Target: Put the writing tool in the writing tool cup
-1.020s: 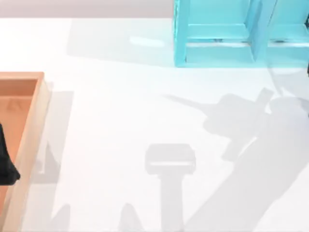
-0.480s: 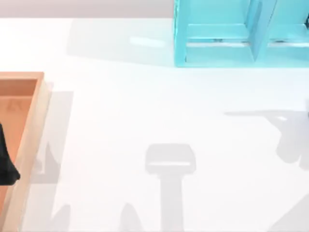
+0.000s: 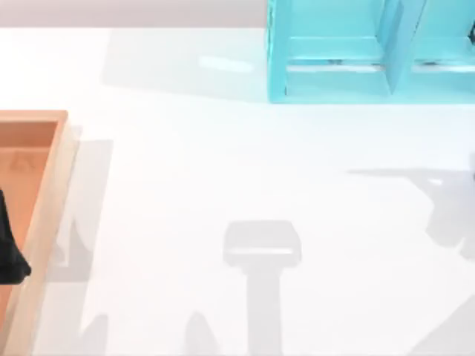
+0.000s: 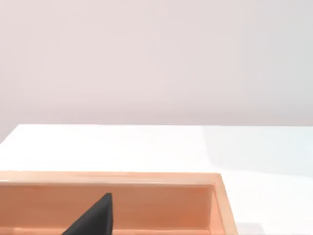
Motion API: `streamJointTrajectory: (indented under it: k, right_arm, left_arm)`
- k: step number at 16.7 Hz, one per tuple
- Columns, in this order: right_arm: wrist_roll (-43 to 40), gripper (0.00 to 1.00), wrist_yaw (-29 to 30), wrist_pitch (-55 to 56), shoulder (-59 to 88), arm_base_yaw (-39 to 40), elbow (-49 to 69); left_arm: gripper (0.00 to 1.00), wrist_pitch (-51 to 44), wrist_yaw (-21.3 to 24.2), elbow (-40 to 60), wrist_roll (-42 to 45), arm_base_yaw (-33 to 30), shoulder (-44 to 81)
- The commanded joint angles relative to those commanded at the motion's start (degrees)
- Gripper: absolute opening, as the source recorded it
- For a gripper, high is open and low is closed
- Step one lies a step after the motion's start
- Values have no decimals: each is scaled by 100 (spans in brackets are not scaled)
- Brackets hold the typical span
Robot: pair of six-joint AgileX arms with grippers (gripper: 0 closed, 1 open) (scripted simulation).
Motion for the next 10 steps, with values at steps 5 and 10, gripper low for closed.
streamJointTrajectory:
  k: [5, 10]
  right_arm:
    - [-179, 0, -416, -752, -242, 10, 80]
    - [-180, 15, -419, -755, -244, 10, 81]
  left_arm:
    - [100, 0, 0, 0, 0, 0, 0]
    - [100, 0, 0, 0, 0, 0, 0]
